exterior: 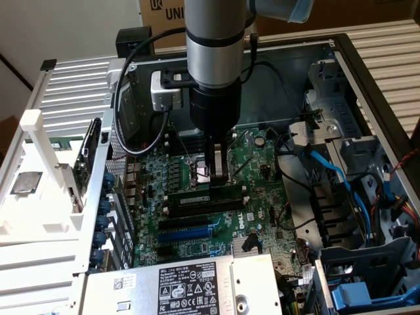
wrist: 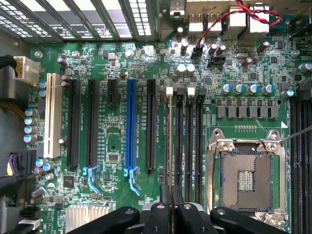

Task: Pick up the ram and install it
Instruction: 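Insert the ram into the slot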

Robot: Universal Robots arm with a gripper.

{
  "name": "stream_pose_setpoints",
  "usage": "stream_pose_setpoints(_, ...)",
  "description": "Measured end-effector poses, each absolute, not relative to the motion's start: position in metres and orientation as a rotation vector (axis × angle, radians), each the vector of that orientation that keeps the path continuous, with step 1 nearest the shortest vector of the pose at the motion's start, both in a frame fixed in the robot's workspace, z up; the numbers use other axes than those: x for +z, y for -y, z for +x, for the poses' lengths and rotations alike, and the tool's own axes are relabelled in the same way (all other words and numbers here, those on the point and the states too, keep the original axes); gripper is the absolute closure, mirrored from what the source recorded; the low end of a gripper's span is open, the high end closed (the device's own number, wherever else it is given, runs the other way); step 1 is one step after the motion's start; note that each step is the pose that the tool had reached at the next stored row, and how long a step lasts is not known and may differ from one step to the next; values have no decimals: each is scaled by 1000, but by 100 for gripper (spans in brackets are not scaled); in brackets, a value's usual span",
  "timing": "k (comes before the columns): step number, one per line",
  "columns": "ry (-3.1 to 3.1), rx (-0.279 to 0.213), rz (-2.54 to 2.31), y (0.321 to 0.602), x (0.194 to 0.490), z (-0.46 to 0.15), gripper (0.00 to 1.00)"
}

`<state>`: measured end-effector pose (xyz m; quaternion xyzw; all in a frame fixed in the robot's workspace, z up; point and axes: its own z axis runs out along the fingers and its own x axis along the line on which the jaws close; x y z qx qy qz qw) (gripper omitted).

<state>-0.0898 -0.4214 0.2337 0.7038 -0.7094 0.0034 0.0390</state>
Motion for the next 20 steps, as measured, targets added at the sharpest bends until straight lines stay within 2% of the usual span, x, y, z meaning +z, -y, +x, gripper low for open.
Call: stream_pose_setpoints(20,2175,8,2158,422,233,-90,88)
